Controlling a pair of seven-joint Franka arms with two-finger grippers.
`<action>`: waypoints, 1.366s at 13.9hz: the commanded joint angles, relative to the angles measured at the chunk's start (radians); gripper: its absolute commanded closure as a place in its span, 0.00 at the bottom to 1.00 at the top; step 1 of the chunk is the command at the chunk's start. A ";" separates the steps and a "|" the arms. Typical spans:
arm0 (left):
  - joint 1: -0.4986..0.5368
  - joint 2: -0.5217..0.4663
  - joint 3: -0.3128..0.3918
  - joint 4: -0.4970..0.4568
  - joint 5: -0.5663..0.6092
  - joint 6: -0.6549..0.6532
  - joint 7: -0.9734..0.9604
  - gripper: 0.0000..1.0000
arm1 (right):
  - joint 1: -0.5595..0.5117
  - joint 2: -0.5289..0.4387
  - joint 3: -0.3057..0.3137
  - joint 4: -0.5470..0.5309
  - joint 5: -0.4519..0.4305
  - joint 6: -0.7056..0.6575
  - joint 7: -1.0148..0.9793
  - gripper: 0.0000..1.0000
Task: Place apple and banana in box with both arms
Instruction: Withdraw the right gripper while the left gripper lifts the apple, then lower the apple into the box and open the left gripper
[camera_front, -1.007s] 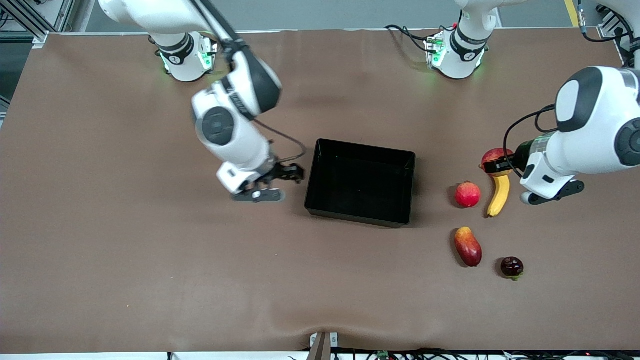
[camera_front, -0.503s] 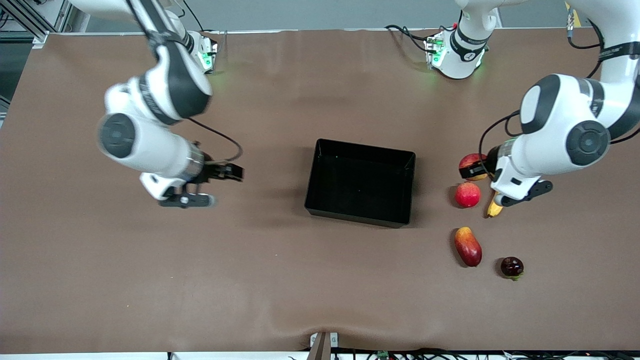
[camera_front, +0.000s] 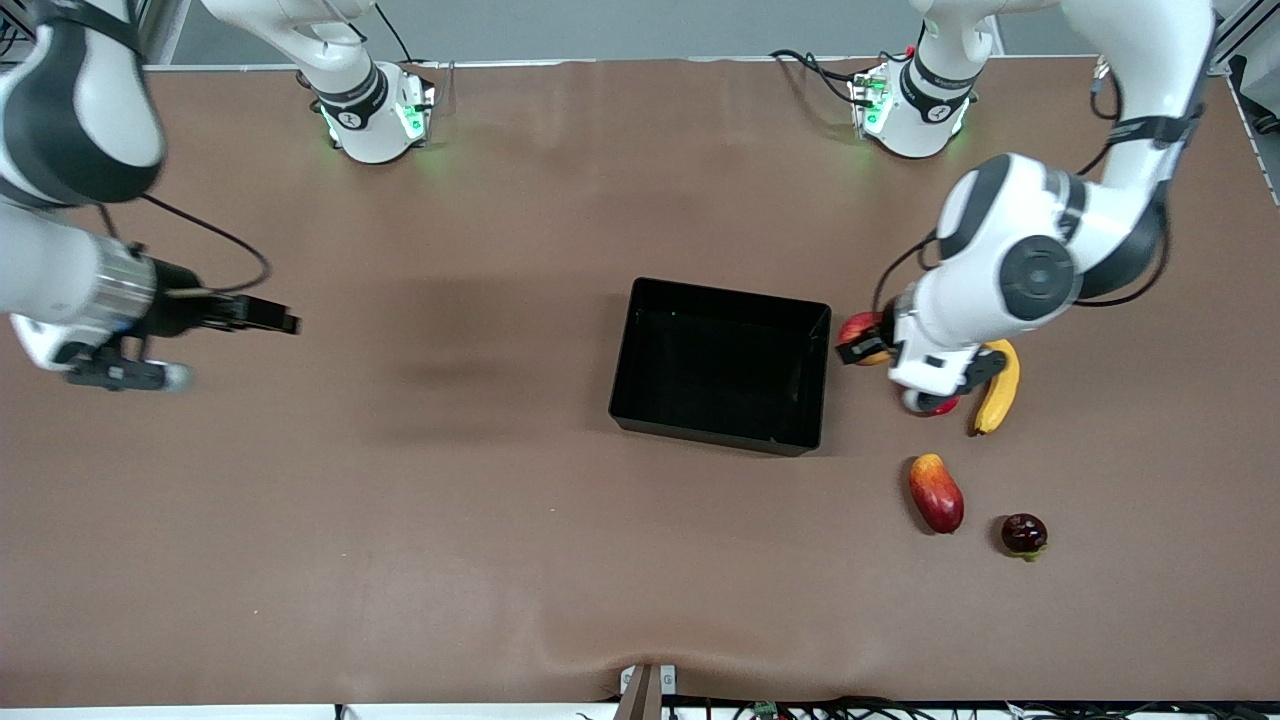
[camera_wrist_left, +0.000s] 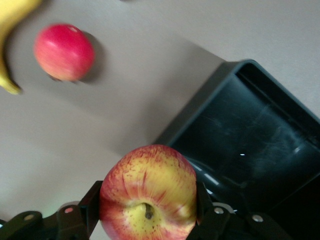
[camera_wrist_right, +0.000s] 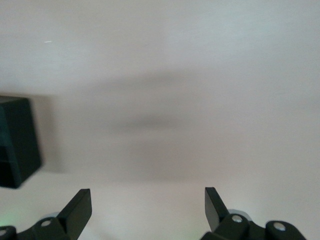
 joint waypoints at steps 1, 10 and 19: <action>-0.060 0.076 0.003 0.063 0.020 0.023 -0.099 1.00 | -0.012 -0.128 0.032 -0.031 -0.083 -0.041 0.014 0.00; -0.148 0.266 0.004 0.077 0.168 0.149 -0.262 1.00 | -0.110 -0.147 0.035 0.114 -0.088 -0.158 0.003 0.00; -0.155 0.346 0.006 0.078 0.234 0.237 -0.341 0.00 | -0.108 -0.148 0.035 0.111 -0.089 -0.172 -0.021 0.00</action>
